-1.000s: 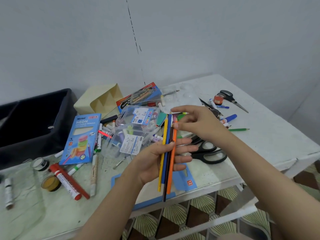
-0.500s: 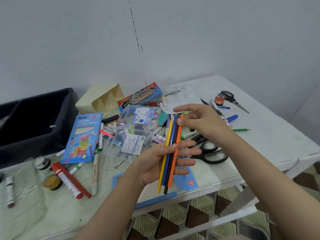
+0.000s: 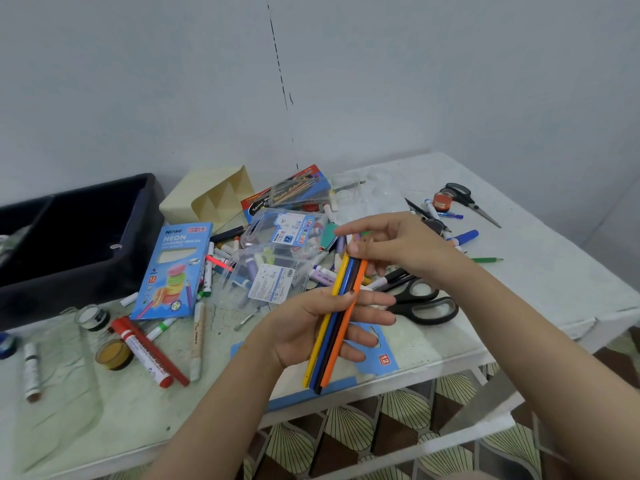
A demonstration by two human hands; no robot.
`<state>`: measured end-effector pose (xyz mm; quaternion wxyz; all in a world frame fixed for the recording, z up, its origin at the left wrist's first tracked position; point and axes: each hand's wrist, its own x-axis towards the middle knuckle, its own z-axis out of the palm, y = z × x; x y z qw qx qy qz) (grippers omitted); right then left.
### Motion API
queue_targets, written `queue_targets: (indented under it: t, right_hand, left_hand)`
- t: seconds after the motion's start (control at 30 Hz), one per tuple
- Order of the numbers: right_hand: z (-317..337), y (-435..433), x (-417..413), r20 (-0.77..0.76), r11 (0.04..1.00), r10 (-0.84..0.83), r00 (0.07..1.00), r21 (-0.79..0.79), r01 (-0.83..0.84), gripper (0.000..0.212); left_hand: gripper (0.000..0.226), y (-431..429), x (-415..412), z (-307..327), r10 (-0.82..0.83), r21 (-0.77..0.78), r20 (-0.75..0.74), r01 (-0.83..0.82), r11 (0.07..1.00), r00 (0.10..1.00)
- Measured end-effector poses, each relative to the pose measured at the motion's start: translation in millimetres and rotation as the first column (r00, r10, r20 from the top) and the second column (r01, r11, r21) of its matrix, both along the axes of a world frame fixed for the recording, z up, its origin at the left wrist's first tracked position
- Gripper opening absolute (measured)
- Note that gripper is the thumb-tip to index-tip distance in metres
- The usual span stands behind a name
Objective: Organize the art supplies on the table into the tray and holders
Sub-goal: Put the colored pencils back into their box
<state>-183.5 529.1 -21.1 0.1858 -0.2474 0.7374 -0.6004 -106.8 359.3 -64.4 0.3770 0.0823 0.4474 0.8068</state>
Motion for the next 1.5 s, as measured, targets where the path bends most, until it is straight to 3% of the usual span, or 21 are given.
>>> queue_targets:
  t: [0.27,0.33,0.4,0.5,0.63,0.77,0.87,1.07,1.23,1.37,1.5]
  right_hand:
    - [4.7,-7.4,3.9,0.057,0.996,0.074,0.996,0.050,-0.077,0.008]
    - [2.8,-10.1,5.9,0.061,0.998,0.060,0.996,0.028,-0.062,0.008]
    - [0.0,-12.2,8.6,0.069,0.999,0.040,0.997,0.000,-0.040,0.008]
    - [-7.5,-12.4,12.3,0.098,0.999,0.009,0.995,-0.041,-0.004,0.008]
    - [-24.7,-14.6,18.6,0.146,0.996,-0.043,0.988,-0.070,0.053,0.008]
    - [-44.6,-14.6,23.4,0.192,0.987,-0.115,0.975,-0.093,0.135,0.009]
    - [-55.8,-12.7,26.1,0.177,0.988,-0.121,0.977,-0.074,0.136,0.009]
    - [-71.3,-17.4,37.4,0.068,0.998,-0.048,0.997,-0.028,0.050,0.012]
    - [-77.3,-22.9,52.4,-0.201,0.993,-0.049,0.978,0.098,0.070,0.024]
    - [-78.0,-18.6,53.9,-0.374,0.956,0.082,0.924,0.290,0.033,0.008]
    - [-78.0,-17.1,51.5,-0.557,0.863,0.280,0.782,0.502,0.049,0.045]
  left_hand:
    - [0.046,-16.2,10.3,0.0,0.009,-0.063,-0.018,-0.010,0.998,1.000]
    - [0.045,-23.7,14.2,0.4,0.078,-0.098,-0.035,-0.081,0.992,0.996]
    - [0.035,-32.0,21.4,0.6,0.240,-0.192,-0.102,-0.255,0.948,0.966]
    - [0.034,-47.1,38.4,-2.8,0.499,-0.350,-0.276,-0.569,0.744,0.822]
    - [0.032,-69.3,69.9,-14.0,0.492,-0.484,-0.575,-0.757,0.440,0.654]
    - [0.038,-84.1,98.8,-30.5,0.330,-0.591,-0.685,-0.761,0.270,0.649]
    - [0.065,-87.2,111.0,-39.1,0.217,-0.684,-0.675,-0.708,0.175,0.705]
    - [0.077,-85.6,116.3,-48.3,0.112,-0.721,-0.666,-0.674,0.159,0.738]
    - [0.073,-85.2,114.0,-52.3,0.077,-0.699,-0.688,-0.688,0.196,0.721]
    - [0.064,-91.3,112.7,-57.8,0.015,-0.694,-0.702,-0.688,0.210,0.712]
    - [0.062,-93.3,111.3,-59.4,-0.008,-0.716,-0.682,-0.667,0.205,0.731]
